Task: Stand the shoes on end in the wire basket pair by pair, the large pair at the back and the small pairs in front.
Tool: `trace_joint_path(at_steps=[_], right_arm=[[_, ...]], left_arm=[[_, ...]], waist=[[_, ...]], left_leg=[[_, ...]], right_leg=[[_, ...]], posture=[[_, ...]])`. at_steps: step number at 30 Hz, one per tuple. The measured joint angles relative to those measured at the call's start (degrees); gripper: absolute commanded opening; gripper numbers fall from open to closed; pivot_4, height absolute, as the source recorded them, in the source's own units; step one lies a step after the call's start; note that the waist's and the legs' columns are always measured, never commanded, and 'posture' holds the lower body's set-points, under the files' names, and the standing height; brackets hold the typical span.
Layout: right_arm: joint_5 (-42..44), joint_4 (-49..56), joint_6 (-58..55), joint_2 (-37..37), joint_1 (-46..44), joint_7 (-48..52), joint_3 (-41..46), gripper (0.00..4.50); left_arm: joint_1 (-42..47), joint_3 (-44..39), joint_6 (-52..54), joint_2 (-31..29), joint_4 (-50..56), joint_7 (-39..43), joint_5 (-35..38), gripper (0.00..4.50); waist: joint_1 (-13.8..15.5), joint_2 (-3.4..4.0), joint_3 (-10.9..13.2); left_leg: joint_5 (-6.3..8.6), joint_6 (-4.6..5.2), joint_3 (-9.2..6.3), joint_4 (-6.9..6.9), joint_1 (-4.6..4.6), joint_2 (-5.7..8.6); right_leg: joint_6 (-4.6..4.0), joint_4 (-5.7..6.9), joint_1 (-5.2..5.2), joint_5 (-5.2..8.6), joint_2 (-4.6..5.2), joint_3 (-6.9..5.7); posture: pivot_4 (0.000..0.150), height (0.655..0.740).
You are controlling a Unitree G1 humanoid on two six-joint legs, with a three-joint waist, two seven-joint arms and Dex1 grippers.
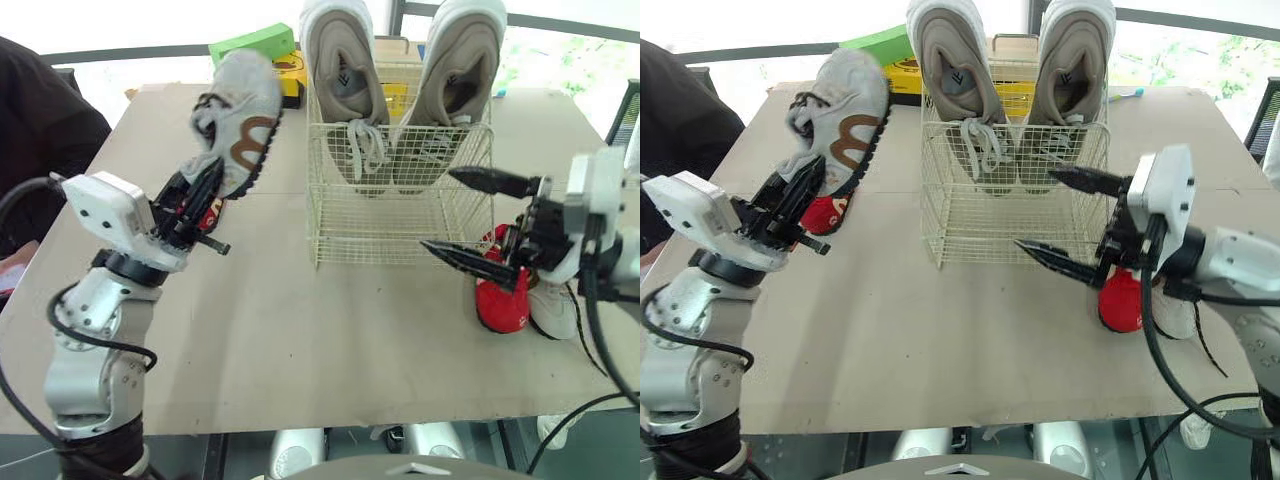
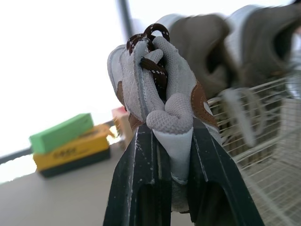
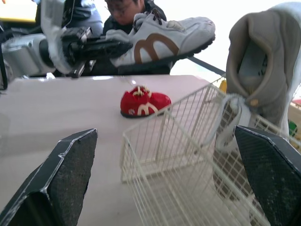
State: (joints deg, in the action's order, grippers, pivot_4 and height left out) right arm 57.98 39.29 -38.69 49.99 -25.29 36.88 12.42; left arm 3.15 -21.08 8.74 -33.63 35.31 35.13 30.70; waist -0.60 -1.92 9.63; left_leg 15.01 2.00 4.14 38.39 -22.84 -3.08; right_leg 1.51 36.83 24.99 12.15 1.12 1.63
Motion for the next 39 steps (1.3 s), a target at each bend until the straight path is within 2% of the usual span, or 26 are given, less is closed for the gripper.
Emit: trace_joint_path(at_steps=[2, 5, 9, 12, 14, 16, 19, 21, 22, 23, 24, 25, 27, 28, 29, 30, 33, 36, 39], right_arm=[[3.05, -0.98, -3.79, 4.88, -6.47, -1.14, 0.41, 4.5], [5.67, -3.67, -9.36, 10.15, -15.39, 0.44, -1.6, 4.5], [0.85, -6.07, -14.92, 11.71, -26.18, 5.5, -13.75, 4.5], [-3.74, -6.56, -15.59, 11.71, -28.69, 8.78, -19.5, 4.5], [-10.01, -8.48, -18.13, 11.88, -33.94, 12.67, -27.76, 3.64], [-14.64, -9.57, -18.47, 12.39, -35.27, 16.39, -32.06, 2.73], [-18.7, -10.81, -17.2, 12.63, -35.23, 20.29, -34.29, 1.48], [-20.1, -10.92, -16.87, 12.63, -35.12, 22.18, -34.27, 0.64], [-20.7, -10.87, -16.74, 12.64, -34.45, 22.85, -34.06, 0.2], [-21.02, -10.98, -16.75, 12.64, -33.99, 22.95, -34.06, 0.0], [-21.28, -11.03, -16.99, 12.64, -33.41, 22.84, -33.8, 0.0], [-21.03, -11.17, -18.02, 12.17, -31.59, 22.04, -32.26, 0.0], [-18.24, -12.24, -21.86, 9.84, -27.32, 19.05, -26.38, 0.0], [-16.19, -12.67, -24.4, 8.43, -26.31, 17.19, -22.62, 0.0], [-15.09, -13.02, -25.77, 7.46, -26.16, 15.97, -20.48, 0.0], [-12.63, -13.07, -28.38, 3.9, -25.33, 12.57, -15.45, 0.0], [-4.94, -12.22, -32.58, -6.94, -23.86, 1.21, -2.74, 0.0], [-1.52, -9.99, -33.98, -11.92, -23.0, -6.45, 1.99, 0.0], [1.93, -5.81, -34.48, -16.99, -20.75, -13.92, 2.7, 0.0]], left_arm=[[0.93, 3.79, -4.54, -3.12, -0.15, 6.91, -1.84, 0.14], [7.12, 11.59, -12.7, -5.47, -3.96, 15.79, -6.83, 0.14], [17.72, 20.34, -24.97, -4.53, -14.43, 23.5, -13.52, 0.14], [19.97, 22.66, -30.13, -3.58, -18.92, 25.44, -15.81, 0.14], [23.54, 25.55, -35.13, -1.71, -23.75, 27.64, -17.0, 0.14], [24.84, 26.83, -38.58, -1.14, -26.75, 29.01, -17.65, 0.14], [26.51, 27.95, -42.86, -1.02, -29.64, 30.07, -18.57, 0.14], [27.21, 28.02, -44.27, -1.08, -30.37, 30.08, -18.93, 1.16], [27.21, 27.95, -42.65, -1.15, -29.87, 29.93, -16.93, 1.45], [27.22, 27.74, -41.81, -1.25, -29.5, 29.7, -15.84, 1.92], [27.11, 27.63, -39.56, -1.35, -28.68, 29.05, -14.08, 2.31], [26.25, 27.14, -30.07, -2.08, -25.15, 25.13, -6.47, 2.82], [23.37, 22.72, -6.08, -8.19, -18.19, 13.87, 16.81, 3.76], [22.07, 20.14, 2.44, -10.39, -16.89, 9.26, 26.3, 3.76], [21.29, 18.96, 6.52, -11.01, -16.37, 6.83, 30.83, 3.76], [18.43, 16.97, 12.73, -12.53, -14.68, 3.59, 39.88, 3.76], [9.84, 15.45, 22.82, -12.31, -12.23, -3.47, 53.12, 3.76], [8.13, 15.66, 25.91, -10.12, -10.0, -7.36, 55.98, 3.76], [10.44, 18.47, 27.24, -3.13, -7.7, -12.33, 56.66, 3.76]], waist=[[0.11, 0.08, 0.04], [0.5, 0.08, 0.03], [-0.04, 0.12, 0.03], [-0.33, 0.14, 0.03], [-0.17, 0.22, 0.05], [-0.09, 0.24, 0.04], [0.06, 0.24, 0.05], [0.06, 0.24, 0.05], [0.04, 0.24, 0.05], [0.02, 0.24, 0.05], [0.02, 0.24, 0.05], [0.0, 0.15, 0.07], [-0.64, 0.11, 0.11], [-0.74, 0.26, 0.14], [-0.75, 0.3, 0.15], [-0.81, 0.27, 0.16], [-1.12, 0.21, 0.16], [-0.54, 0.2, 0.21], [0.2, 0.25, 0.17]], left_leg=[[0.0, 0.0, 0.08, 0.01, 0.0, 0.0], [0.0, 0.0, 0.17, 0.01, 0.0, -0.01], [0.01, 0.01, 0.15, 0.01, -0.03, -0.03], [0.09, 0.15, 0.24, 0.01, -0.17, -0.07], [0.09, 0.16, 0.28, 0.12, -0.62, -0.06], [0.09, 0.16, 0.3, 0.24, -1.0, -0.08], [0.11, 0.19, 0.29, 0.23, -1.08, -0.05], [0.12, 0.21, 0.28, 0.23, -1.09, -0.06], [0.12, 0.22, 0.27, 0.23, -1.09, -0.07], [0.12, 0.21, 0.23, 0.24, -1.08, -0.09], [0.12, 0.21, 0.2, 0.24, -1.08, -0.09], [0.12, 0.21, 0.06, 0.27, -1.08, -0.14], [0.12, 0.21, -0.06, 0.34, -0.98, -0.22], [0.11, 0.2, -0.06, 0.35, -0.91, -0.17], [0.11, 0.2, -0.06, 0.37, -0.9, -0.17], [0.11, 0.19, -0.1, 0.42, -0.89, -0.16], [0.09, 0.16, -0.23, 0.72, -0.89, -0.14], [0.02, 0.03, -0.18, 0.84, -0.87, -0.07], [-0.05, -0.06, -0.14, 0.94, -0.8, 0.04]], right_leg=[[-0.03, 0.01, 0.02, 0.01, 0.0, -0.07], [-0.06, -0.03, -0.01, 0.01, -0.02, -0.12], [-0.08, -0.05, 0.07, -0.03, -0.02, 0.04], [0.16, -0.03, 0.25, -0.14, -0.02, 0.15], [0.19, 0.0, 0.68, -0.17, -0.06, 0.11], [0.2, 0.02, 1.0, -0.18, -0.07, -0.04], [0.21, 0.01, 1.02, -0.18, -0.06, -0.1], [0.21, 0.01, 1.02, -0.18, -0.06, -0.12], [0.22, 0.01, 1.02, -0.18, -0.05, -0.13], [0.22, 0.03, 1.02, -0.18, -0.03, -0.12], [0.22, 0.03, 1.02, -0.19, -0.03, -0.12], [0.23, 0.07, 1.01, -0.19, -0.03, -0.13], [0.28, 0.23, 0.98, -0.18, 0.05, -0.08], [0.31, 0.37, 0.97, -0.16, 0.11, -0.11], [0.32, 0.43, 0.97, -0.16, 0.11, -0.12], [0.33, 0.56, 0.96, -0.14, 0.09, -0.13], [0.36, 0.91, 0.93, -0.1, -0.02, -0.17], [0.31, 0.97, 0.82, -0.09, -0.07, -0.25], [0.28, 0.99, 0.63, -0.09, -0.07, -0.25]], posture=[[0.15, 0.74], [0.15, 0.74], [0.15, 0.74], [0.15, 0.74], [0.15, 0.74], [0.15, 0.74], [0.15, 0.74], [0.15, 0.74], [0.15, 0.74], [0.15, 0.74], [0.15, 0.74], [0.15, 0.74], [0.15, 0.74], [0.15, 0.74], [0.15, 0.74], [0.15, 0.74], [0.15, 0.74], [0.15, 0.74], [0.15, 0.74]])
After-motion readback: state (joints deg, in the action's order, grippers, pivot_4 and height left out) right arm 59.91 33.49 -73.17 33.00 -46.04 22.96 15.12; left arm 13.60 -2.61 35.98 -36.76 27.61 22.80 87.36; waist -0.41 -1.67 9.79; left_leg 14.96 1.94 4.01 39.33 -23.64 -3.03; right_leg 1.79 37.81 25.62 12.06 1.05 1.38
